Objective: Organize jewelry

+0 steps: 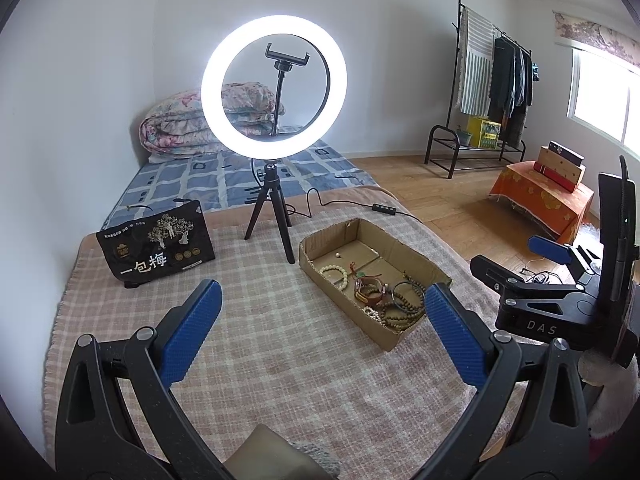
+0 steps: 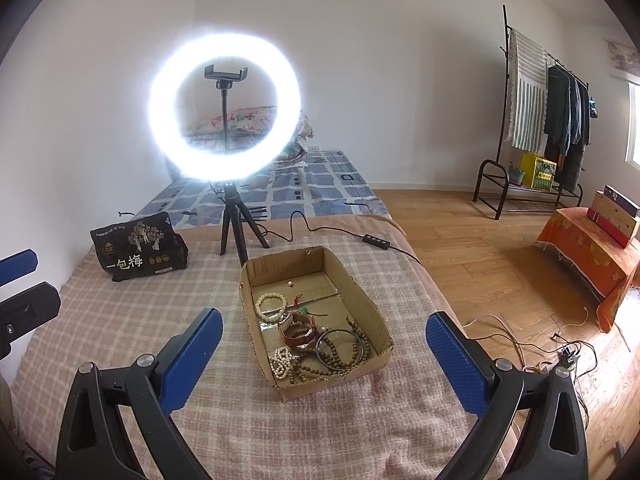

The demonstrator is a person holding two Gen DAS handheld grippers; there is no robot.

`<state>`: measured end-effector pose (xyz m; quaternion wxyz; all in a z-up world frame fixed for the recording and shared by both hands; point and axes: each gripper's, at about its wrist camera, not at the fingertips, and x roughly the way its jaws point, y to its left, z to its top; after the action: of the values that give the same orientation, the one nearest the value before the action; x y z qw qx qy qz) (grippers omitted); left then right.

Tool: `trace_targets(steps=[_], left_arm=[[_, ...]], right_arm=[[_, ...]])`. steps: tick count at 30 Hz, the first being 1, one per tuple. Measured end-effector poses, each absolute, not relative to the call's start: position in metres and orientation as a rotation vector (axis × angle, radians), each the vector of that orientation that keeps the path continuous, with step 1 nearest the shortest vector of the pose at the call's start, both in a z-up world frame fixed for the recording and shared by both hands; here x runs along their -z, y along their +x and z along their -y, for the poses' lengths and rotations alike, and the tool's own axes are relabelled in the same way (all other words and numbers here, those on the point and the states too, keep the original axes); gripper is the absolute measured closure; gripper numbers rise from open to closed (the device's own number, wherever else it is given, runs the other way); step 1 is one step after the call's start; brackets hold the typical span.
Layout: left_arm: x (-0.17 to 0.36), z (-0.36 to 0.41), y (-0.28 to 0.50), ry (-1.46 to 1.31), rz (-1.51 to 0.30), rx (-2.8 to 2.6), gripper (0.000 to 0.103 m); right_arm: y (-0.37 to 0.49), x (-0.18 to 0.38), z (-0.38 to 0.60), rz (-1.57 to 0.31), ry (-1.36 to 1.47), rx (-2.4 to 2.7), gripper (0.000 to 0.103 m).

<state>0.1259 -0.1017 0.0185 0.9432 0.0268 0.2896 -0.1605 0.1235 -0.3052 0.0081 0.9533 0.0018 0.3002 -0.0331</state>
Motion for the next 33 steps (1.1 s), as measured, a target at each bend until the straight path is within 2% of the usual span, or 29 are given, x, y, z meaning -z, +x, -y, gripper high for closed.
trace_targets(steps=[33], left_arm=[[-0.0188,0.0988,0.1232,0.061,-0.600,0.328,0.000]], right_arm=[[0.1238,-0.0046,0.3023,-0.623,0.007,0.064,0.000]])
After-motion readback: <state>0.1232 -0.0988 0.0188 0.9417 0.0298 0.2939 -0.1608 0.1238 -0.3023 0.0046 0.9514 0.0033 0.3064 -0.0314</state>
